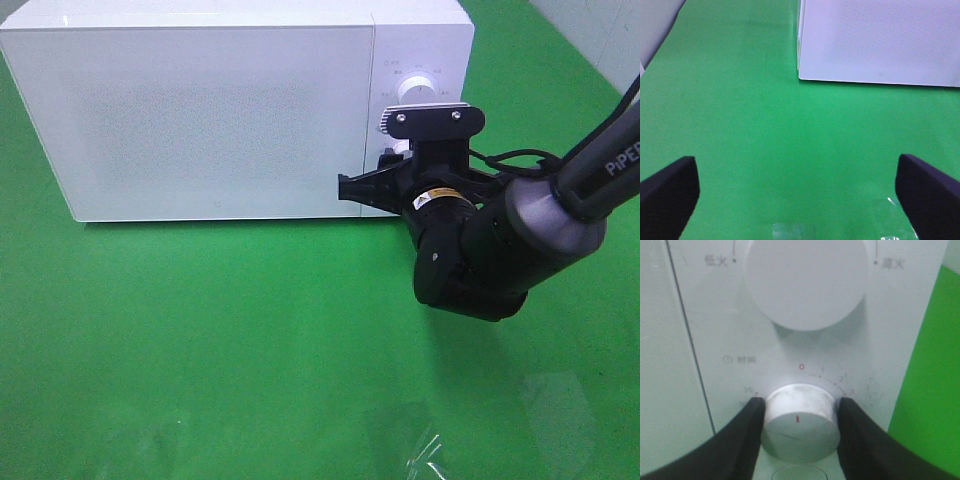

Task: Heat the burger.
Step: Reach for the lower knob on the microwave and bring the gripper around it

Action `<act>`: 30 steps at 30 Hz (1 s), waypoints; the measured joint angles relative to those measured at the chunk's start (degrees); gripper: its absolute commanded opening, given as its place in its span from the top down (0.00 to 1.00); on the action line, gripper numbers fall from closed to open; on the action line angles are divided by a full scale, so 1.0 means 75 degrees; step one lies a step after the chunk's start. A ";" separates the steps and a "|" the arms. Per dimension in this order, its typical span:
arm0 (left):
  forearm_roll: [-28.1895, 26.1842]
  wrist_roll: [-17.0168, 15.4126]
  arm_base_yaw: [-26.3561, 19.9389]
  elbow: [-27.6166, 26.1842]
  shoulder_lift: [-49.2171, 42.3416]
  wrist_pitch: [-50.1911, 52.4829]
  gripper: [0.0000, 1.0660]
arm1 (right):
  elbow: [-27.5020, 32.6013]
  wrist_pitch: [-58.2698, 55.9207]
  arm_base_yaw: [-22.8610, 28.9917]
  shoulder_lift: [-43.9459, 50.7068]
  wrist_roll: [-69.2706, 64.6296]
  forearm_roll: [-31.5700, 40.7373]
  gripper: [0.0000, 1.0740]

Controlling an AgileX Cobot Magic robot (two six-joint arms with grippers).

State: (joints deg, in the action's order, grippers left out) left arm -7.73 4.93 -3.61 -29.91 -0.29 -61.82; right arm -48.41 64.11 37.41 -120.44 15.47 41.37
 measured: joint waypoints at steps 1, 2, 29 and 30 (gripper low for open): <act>0.0000 0.0000 0.0000 0.0000 0.0000 0.0000 0.06 | 0.0000 0.0000 0.0000 0.0000 -0.0168 -0.0015 1.00; 0.0000 0.0000 0.0000 0.0000 0.0000 0.0000 0.06 | 0.0000 0.0000 0.0000 0.0000 -0.0168 -0.0015 1.00; 0.0000 0.0000 0.0000 0.0000 0.0000 0.0000 0.06 | 0.0283 0.0328 -0.0160 -0.0015 -1.2681 -0.1047 1.00; 0.0000 0.0000 0.0000 0.0000 0.0000 0.0000 0.06 | 0.0283 0.0328 -0.0160 -0.0015 -1.2681 -0.1047 1.00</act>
State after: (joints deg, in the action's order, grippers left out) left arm -7.73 4.93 -3.61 -29.91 -0.29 -61.82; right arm -46.29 66.58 36.21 -120.55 -79.64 33.52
